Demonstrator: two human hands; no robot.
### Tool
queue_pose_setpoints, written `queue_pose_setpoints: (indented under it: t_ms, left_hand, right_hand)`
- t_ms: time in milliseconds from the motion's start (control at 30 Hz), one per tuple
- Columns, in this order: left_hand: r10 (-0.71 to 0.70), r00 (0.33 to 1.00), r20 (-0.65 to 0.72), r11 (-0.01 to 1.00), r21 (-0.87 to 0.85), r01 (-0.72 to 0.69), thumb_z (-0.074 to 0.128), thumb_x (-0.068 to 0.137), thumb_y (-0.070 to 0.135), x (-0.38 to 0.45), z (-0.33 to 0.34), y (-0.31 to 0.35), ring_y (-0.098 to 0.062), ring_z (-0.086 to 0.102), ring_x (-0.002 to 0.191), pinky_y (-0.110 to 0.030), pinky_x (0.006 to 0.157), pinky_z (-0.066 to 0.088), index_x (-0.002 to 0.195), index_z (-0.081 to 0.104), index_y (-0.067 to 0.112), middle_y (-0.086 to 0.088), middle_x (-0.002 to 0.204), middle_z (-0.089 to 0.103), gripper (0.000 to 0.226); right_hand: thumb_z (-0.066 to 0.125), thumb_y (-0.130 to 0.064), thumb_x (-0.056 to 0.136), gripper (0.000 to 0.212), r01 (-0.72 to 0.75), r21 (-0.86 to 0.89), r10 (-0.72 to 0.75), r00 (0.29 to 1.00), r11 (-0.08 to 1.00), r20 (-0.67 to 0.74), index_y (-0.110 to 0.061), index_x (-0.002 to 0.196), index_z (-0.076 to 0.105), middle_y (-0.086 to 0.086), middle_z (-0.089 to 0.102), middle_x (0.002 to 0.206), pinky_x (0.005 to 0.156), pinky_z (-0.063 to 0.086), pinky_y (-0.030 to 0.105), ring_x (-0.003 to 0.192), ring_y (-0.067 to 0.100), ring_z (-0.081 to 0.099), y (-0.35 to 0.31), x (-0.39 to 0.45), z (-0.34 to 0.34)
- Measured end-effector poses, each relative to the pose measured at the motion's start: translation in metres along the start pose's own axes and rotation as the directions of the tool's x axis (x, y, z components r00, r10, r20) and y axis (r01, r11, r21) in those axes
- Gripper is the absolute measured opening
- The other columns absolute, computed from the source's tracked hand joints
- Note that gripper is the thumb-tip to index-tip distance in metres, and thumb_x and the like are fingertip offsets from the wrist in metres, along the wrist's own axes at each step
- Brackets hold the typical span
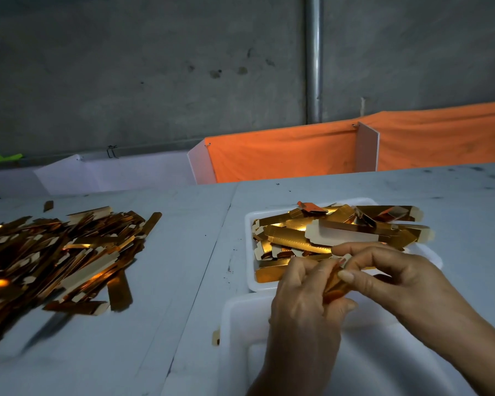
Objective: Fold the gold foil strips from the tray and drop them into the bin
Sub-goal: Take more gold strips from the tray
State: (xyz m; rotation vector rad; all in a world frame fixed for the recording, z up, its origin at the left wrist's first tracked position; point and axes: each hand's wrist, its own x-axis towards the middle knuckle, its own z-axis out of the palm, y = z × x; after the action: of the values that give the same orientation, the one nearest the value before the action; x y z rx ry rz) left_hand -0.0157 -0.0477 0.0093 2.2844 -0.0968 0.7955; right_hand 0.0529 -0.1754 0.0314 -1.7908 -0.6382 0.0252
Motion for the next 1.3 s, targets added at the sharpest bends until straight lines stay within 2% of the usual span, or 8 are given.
queue_pose_setpoints:
  t_ms: [233, 600, 767, 900, 1033, 1133, 1200, 1300]
  left_hand:
    - [0.084, 0.996, -0.038, 0.996, 0.025, -0.083, 0.051, 0.096, 0.014, 0.002, -0.004, -0.002, 0.006, 0.047, 0.105, 0.000, 0.088, 0.037, 0.132, 0.053, 0.021, 0.003, 0.122, 0.057, 0.036]
    - [0.180, 0.983, -0.038, 0.972, 0.160, -0.172, 0.063, 0.080, 0.010, 0.006, -0.001, -0.002, -0.005, 0.068, 0.070, 0.000, 0.066, 0.042, 0.101, 0.074, 0.013, 0.004, 0.082, 0.073, 0.024]
    - [0.150, 0.989, -0.019, 0.970, 0.194, -0.144, 0.053, 0.087, 0.021, 0.007, 0.001, -0.001, -0.011, 0.069, 0.077, -0.015, 0.065, 0.054, 0.111, 0.070, 0.010, -0.001, 0.091, 0.073, 0.031]
    - [0.158, 0.986, 0.054, 0.961, 0.220, -0.166, 0.063, 0.085, 0.023, 0.003, 0.008, 0.002, -0.012, 0.066, 0.097, -0.021, 0.077, 0.056, 0.126, 0.060, 0.011, -0.002, 0.113, 0.068, 0.043]
    - [0.120, 0.989, 0.083, 0.959, 0.249, -0.138, 0.080, 0.073, 0.023, 0.001, 0.009, 0.001, -0.012, 0.069, 0.086, -0.020, 0.069, 0.056, 0.117, 0.065, 0.010, -0.001, 0.104, 0.071, 0.048]
    - [0.101, 0.995, 0.028, 0.981, 0.166, -0.104, 0.068, 0.085, 0.026, 0.002, 0.005, 0.005, -0.013, 0.063, 0.105, -0.024, 0.086, 0.054, 0.128, 0.058, 0.016, 0.002, 0.119, 0.066, 0.045]
    - [0.007, 0.998, 0.070, 0.998, 0.069, -0.012, 0.059, 0.091, 0.032, -0.001, 0.002, 0.006, -0.005, 0.049, 0.119, -0.019, 0.098, 0.043, 0.137, 0.047, 0.029, 0.013, 0.131, 0.055, 0.047]
    - [-0.121, 0.986, 0.117, 0.993, 0.020, 0.119, 0.057, 0.091, 0.038, 0.000, -0.003, 0.003, 0.005, 0.037, 0.115, -0.004, 0.090, 0.031, 0.138, 0.038, 0.043, 0.028, 0.127, 0.044, 0.050]
  right_hand:
    - [0.068, -0.002, 0.076, 0.013, -0.152, 0.270, 0.136, 0.988, 0.951, 0.078, -0.012, 0.074, 0.076, -0.005, 0.074, 0.100, 0.075, 0.055, 0.028, 0.090, 0.013, 0.069, 0.006, 0.000, 0.003]
    - [0.072, -0.021, 0.063, 0.014, -0.093, 0.188, 0.080, 0.994, 0.978, 0.074, -0.013, 0.074, 0.074, 0.008, 0.065, 0.092, 0.075, 0.052, 0.026, 0.086, 0.016, 0.064, 0.001, -0.001, -0.003]
    - [0.072, -0.021, 0.062, 0.018, -0.158, 0.223, 0.142, 0.986, 0.962, 0.086, -0.011, 0.076, 0.074, 0.018, 0.070, 0.083, 0.066, 0.055, 0.026, 0.075, 0.024, 0.069, 0.001, 0.000, -0.003]
    - [0.072, -0.022, 0.063, 0.018, -0.180, 0.247, 0.167, 0.983, 0.952, 0.075, -0.011, 0.077, 0.074, 0.020, 0.069, 0.080, 0.063, 0.054, 0.023, 0.071, 0.022, 0.070, 0.002, 0.000, -0.006]
    - [0.070, -0.023, 0.066, 0.017, -0.179, 0.262, 0.159, 0.982, 0.948, 0.098, -0.011, 0.078, 0.074, 0.020, 0.069, 0.083, 0.068, 0.058, 0.028, 0.072, 0.024, 0.069, 0.002, -0.001, -0.007]
    - [0.065, -0.024, 0.072, 0.014, -0.189, 0.332, 0.160, 0.981, 0.924, 0.112, -0.013, 0.078, 0.071, 0.021, 0.066, 0.083, 0.063, 0.057, 0.025, 0.073, 0.026, 0.068, -0.001, -0.001, -0.008]
    - [0.061, -0.020, 0.079, 0.011, -0.195, 0.377, 0.166, 0.980, 0.905, 0.107, -0.018, 0.085, 0.071, 0.017, 0.065, 0.082, 0.061, 0.057, 0.025, 0.073, 0.025, 0.068, -0.002, -0.001, -0.011]
    - [0.057, -0.006, 0.088, 0.023, -0.177, 0.314, 0.143, 0.982, 0.933, 0.127, -0.024, 0.087, 0.072, 0.011, 0.069, 0.084, 0.057, 0.055, 0.022, 0.072, 0.021, 0.069, -0.001, 0.001, -0.018]
